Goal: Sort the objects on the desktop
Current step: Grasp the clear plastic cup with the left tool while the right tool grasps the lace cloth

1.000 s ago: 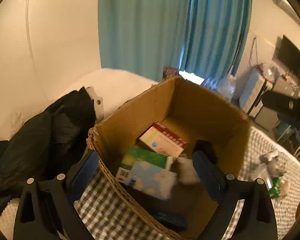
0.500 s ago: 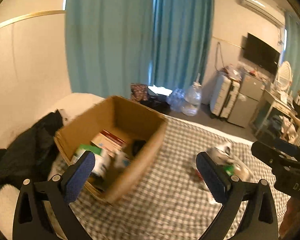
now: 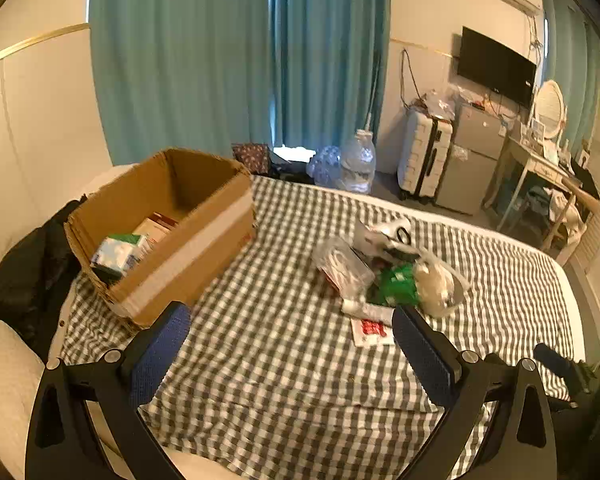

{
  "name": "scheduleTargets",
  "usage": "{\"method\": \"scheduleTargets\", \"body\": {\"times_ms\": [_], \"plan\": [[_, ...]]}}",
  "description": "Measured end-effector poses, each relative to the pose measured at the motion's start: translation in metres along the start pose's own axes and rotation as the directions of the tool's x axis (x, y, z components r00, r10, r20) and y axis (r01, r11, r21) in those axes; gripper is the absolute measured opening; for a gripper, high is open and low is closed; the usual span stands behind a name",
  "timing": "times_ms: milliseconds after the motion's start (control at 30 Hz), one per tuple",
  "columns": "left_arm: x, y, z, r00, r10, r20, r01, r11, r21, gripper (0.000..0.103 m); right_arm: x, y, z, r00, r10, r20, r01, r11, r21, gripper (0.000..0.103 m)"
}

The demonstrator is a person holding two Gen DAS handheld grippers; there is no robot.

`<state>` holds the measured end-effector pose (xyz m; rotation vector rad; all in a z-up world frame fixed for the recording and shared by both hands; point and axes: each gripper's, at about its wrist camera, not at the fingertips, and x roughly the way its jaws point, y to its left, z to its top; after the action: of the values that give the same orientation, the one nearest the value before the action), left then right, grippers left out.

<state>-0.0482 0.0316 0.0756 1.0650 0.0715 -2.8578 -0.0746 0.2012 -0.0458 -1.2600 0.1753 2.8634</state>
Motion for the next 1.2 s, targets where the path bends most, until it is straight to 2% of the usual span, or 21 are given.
{"method": "scheduleTargets", "body": {"times_ms": [233, 400, 600, 767, 967, 1100, 1200], "plan": [[0.032, -0.011, -0.024, 0.997, 0.023, -0.08, -0.02, 0.999, 0.031, 0.103, 0.016, -0.028, -0.004, 1.0, 0.02, -0.005, -0.02, 0.998, 0.065, 0.092], [0.064, -0.013, -0.039, 0.988, 0.026, -0.153, -0.02, 0.999, 0.04, 0.103, 0.043, -0.043, -0.008, 0.995, 0.056, -0.08, -0.046, 0.992, 0.121, 0.092], [0.092, -0.024, -0.049, 0.979, 0.016, -0.203, -0.004, 0.998, 0.058, 0.103, 0.06, -0.051, -0.008, 0.994, 0.058, -0.089, -0.046, 0.99, 0.132, 0.092], [0.118, -0.038, -0.045, 0.974, -0.003, -0.225, 0.022, 0.997, 0.079, 0.103, 0.072, -0.053, -0.002, 0.994, 0.076, -0.08, -0.065, 0.989, 0.131, 0.092], [0.155, -0.04, -0.029, 0.97, -0.022, -0.24, 0.033, 0.999, 0.038, 0.103, 0.08, -0.041, 0.023, 0.991, 0.132, 0.032, -0.134, 0.987, 0.084, 0.092], [0.181, -0.039, -0.014, 0.97, -0.033, -0.24, 0.034, 0.999, -0.004, 0.103, 0.113, -0.032, 0.045, 0.989, 0.142, 0.029, -0.143, 0.987, 0.071, 0.091], [0.194, -0.038, 0.0, 0.983, -0.005, -0.184, 0.003, 1.0, -0.016, 0.103, 0.144, -0.032, 0.059, 0.988, 0.154, 0.017, -0.154, 0.983, 0.096, 0.087]]}}
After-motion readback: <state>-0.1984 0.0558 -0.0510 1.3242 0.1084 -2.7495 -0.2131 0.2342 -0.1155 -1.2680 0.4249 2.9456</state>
